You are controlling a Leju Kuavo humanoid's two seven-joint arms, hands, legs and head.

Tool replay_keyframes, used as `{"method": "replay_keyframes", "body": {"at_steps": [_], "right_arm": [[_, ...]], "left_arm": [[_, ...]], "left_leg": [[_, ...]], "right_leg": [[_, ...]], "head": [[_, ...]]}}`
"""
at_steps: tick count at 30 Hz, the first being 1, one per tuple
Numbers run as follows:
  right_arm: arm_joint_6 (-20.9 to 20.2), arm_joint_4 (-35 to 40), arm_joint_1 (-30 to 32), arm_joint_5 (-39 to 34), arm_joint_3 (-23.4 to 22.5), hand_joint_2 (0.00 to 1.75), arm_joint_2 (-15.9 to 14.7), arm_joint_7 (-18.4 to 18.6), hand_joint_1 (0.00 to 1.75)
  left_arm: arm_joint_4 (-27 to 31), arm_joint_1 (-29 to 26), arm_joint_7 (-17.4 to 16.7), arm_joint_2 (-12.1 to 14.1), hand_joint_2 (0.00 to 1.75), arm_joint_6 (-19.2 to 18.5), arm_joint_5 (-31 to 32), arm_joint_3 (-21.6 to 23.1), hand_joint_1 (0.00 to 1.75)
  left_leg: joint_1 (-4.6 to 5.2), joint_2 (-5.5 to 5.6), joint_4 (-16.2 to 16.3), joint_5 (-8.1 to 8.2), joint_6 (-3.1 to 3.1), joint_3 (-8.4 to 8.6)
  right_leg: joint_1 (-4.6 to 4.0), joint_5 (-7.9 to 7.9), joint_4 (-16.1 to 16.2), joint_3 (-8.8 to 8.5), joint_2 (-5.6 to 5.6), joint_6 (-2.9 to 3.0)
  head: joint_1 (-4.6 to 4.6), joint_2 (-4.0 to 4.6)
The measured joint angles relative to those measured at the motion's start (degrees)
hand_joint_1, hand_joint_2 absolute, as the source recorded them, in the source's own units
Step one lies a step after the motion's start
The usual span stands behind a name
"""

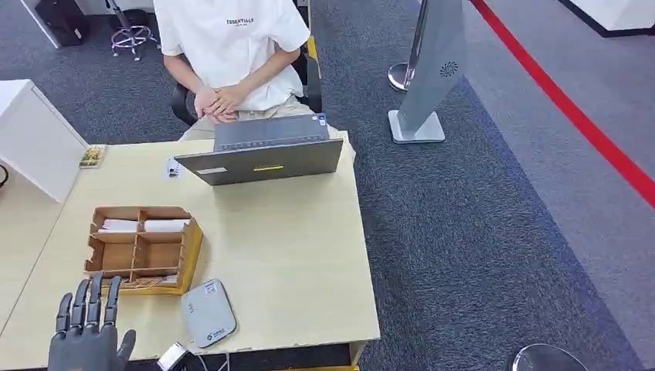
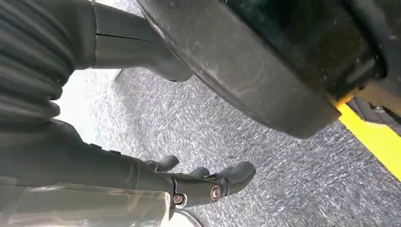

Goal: Pass the card to the sensor for recognition and then transmit it.

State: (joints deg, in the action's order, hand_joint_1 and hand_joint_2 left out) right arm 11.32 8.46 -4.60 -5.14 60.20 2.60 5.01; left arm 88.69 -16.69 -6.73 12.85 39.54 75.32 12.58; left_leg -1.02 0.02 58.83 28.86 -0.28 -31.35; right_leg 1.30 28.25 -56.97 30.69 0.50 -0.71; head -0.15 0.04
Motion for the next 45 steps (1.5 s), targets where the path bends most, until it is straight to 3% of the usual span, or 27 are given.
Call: {"method": "replay_keyframes", "body": {"at_steps": [5, 13, 17, 30, 38, 45], "right_arm": [[-0.35, 0.0, -0.04, 0.55, 0.68, 1.75, 0.0, 0.07, 0.0], [-0.81, 0.0, -0.08, 0.98, 1.59, 1.75, 0.0, 0.48, 0.0], [-1.03, 0.0, -0.17, 1.68, 2.05, 1.75, 0.07, 0.77, 0.0], [-1.47, 0.0, -0.4, 2.64, 3.28, 1.75, 0.26, 0.98, 0.0], [-2.36, 0.0, -0.75, 2.97, 3.82, 1.75, 0.26, 1.07, 0.0], [-2.36, 0.0, -0.8, 3.08, 4.17, 1.75, 0.24, 1.09, 0.0]], "left_arm": [[-6.58, 2.84, 7.17, -4.02, 1.75, 0.0, -0.07, -8.9, 0.0], [-11.49, 4.89, 8.59, -7.71, 1.75, 0.0, 1.4, -15.95, 0.0], [-12.43, 6.29, 10.97, -9.59, 1.75, 0.0, 4.05, -18.07, 0.0], [-13.48, 10.98, 12.45, -12.46, 1.75, 0.0, 8.32, -19.82, 0.0], [-14.84, 15.87, 11.1, -12.87, 1.75, 0.0, 9.01, -19.77, 0.0], [-15.89, 17.01, 10.81, -12.96, 1.75, 0.0, 9.01, -19.73, 0.0]], "left_leg": [[0.0, 0.0, 0.0, 0.0, 0.0, -0.01], [0.0, 0.01, 0.0, 0.01, 0.0, -0.02], [0.0, 0.04, 0.0, 0.0, 0.0, -0.02], [0.0, 0.08, 0.01, -0.02, 0.03, -0.02], [0.0, 0.08, 0.01, -0.06, 0.05, -0.01], [0.0, 0.07, 0.01, -0.06, 0.04, -0.02]], "right_leg": [[0.0, 0.0, 0.0, 0.01, 0.0, 0.0], [0.0, 0.0, 0.01, 0.03, 0.0, 0.0], [0.0, 0.0, 0.0, 0.02, -0.03, 0.0], [0.0, -0.01, 0.0, 0.01, -0.04, -0.01], [0.0, -0.04, 0.0, 0.0, -0.03, -0.03], [0.0, -0.04, 0.0, 0.03, -0.02, -0.03]], "head": [[0.0, 0.0], [0.0, 0.02], [0.0, 0.02], [0.0, 0.02], [0.0, 0.02], [0.0, 0.02]]}}
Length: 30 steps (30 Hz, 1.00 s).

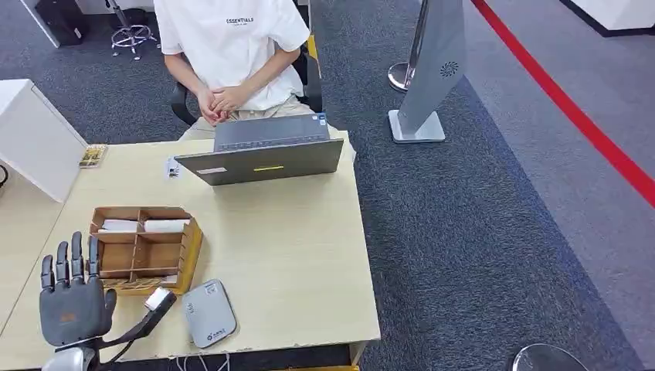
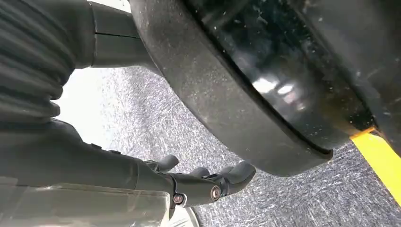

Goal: Pass the card to the sensor for recognition and then transmit it.

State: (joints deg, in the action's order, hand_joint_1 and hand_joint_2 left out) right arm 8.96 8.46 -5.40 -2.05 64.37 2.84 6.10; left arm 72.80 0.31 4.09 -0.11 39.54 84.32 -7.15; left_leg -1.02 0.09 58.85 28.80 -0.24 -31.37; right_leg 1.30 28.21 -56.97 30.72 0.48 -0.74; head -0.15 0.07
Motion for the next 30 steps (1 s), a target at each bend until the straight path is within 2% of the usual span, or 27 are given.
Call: {"method": "replay_keyframes", "body": {"at_steps": [22, 30], "right_arm": [[-0.13, 0.0, -0.09, 0.35, 0.5, 1.75, 0.04, 0.33, 0.0], [-0.63, 0.0, -0.27, 0.44, 0.5, 1.75, 0.04, 0.52, 0.0]], "left_arm": [[-4.79, 1.36, -1.38, 0.02, 1.75, 0.0, -0.63, 1.62, 0.0], [-8.06, 2.74, -2.73, 0.11, 1.75, 0.0, -0.24, 4.52, 0.0]], "left_leg": [[0.0, 0.0, 0.0, 0.0, 0.0, 0.0], [0.0, 0.01, 0.0, 0.0, 0.0, -0.01]], "right_leg": [[0.0, 0.0, 0.0, 0.0, 0.0, 0.0], [0.0, 0.0, 0.0, 0.0, 0.0, 0.0]], "head": [[0.0, -0.02], [0.0, 0.0]]}}
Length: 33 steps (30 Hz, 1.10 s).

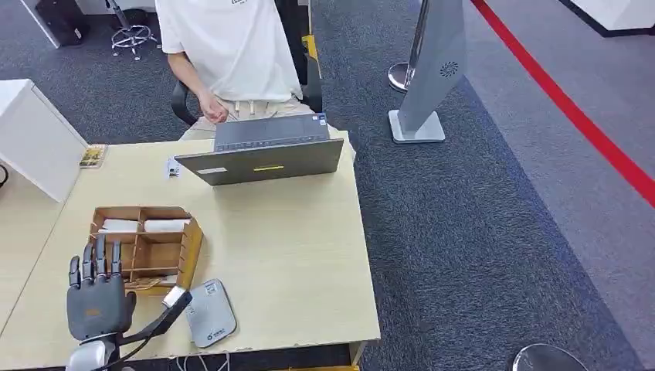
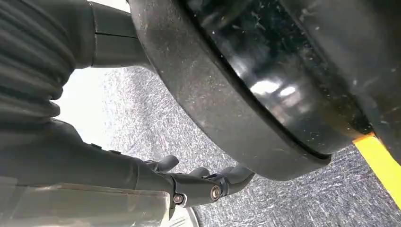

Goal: Pass the card to the sensor for recognition and then transmit it.

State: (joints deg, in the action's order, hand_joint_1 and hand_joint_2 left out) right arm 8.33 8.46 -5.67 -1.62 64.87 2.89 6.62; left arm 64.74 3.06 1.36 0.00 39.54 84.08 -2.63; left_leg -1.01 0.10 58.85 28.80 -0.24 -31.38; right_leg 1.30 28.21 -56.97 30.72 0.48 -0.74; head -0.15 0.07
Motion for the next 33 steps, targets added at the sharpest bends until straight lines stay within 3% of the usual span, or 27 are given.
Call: {"method": "replay_keyframes", "body": {"at_steps": [26, 27, 33], "right_arm": [[-0.07, 0.0, -0.03, -0.09, 0.0, 1.75, 0.02, 0.09, 0.0], [-0.07, 0.0, -0.03, -0.09, 0.0, 1.75, 0.02, 0.09, 0.0], [-0.07, 0.0, -0.03, -0.02, 0.0, 1.75, 0.02, 0.09, 0.0]], "left_arm": [[-3.46, 0.63, -0.79, 0.18, 1.75, 0.0, -0.31, 3.83, 0.0], [-3.5, 0.67, -0.79, 0.22, 1.75, 0.0, -0.35, 3.92, 1.75], [-4.18, 0.81, 0.37, 0.48, 1.75, 0.0, -1.88, 4.16, 1.75]], "left_leg": [[0.0, 0.0, 0.0, 0.01, 0.0, -0.01], [0.0, 0.0, 0.0, 0.01, 0.0, -0.01], [0.0, 0.0, 0.0, 0.0, 0.0, -0.02]], "right_leg": [[0.0, 0.0, 0.0, 0.01, 0.0, 0.0], [0.0, 0.0, 0.0, 0.02, 0.0, 0.0], [0.0, 0.0, 0.0, 0.01, 0.0, 0.0]], "head": [[0.0, -0.02], [0.0, 0.0], [0.02, -0.02]]}}
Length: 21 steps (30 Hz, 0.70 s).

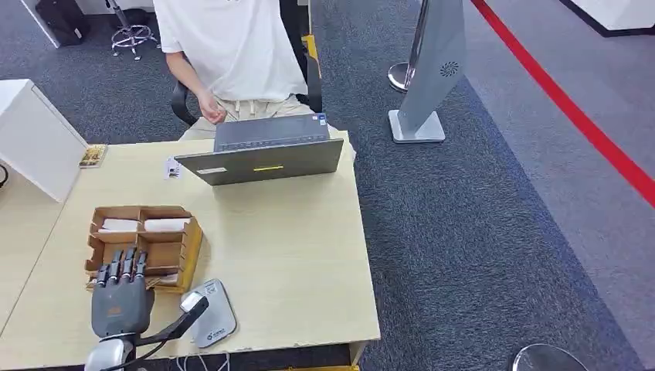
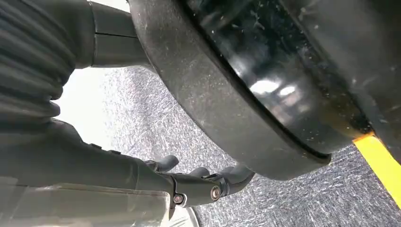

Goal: Pass the card to the sensor for recognition and then transmit it.

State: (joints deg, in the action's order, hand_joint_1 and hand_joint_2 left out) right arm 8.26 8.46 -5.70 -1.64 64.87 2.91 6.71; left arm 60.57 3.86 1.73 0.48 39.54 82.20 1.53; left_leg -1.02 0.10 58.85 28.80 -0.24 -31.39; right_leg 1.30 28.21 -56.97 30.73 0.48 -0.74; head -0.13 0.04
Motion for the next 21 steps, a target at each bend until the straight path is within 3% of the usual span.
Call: {"method": "replay_keyframes", "body": {"at_steps": [21], "right_arm": [[0.07, 0.0, -0.01, 0.44, 0.09, 1.75, 0.11, 0.26, 0.0]], "left_arm": [[-0.66, 0.19, 1.88, 0.11, 1.75, 0.57, -2.71, 0.02, 1.75]], "left_leg": [[0.0, 0.01, 0.0, 0.0, 0.0, 0.0]], "right_leg": [[0.0, 0.0, 0.0, -0.01, 0.0, 0.0]], "head": [[-0.02, 0.02]]}}
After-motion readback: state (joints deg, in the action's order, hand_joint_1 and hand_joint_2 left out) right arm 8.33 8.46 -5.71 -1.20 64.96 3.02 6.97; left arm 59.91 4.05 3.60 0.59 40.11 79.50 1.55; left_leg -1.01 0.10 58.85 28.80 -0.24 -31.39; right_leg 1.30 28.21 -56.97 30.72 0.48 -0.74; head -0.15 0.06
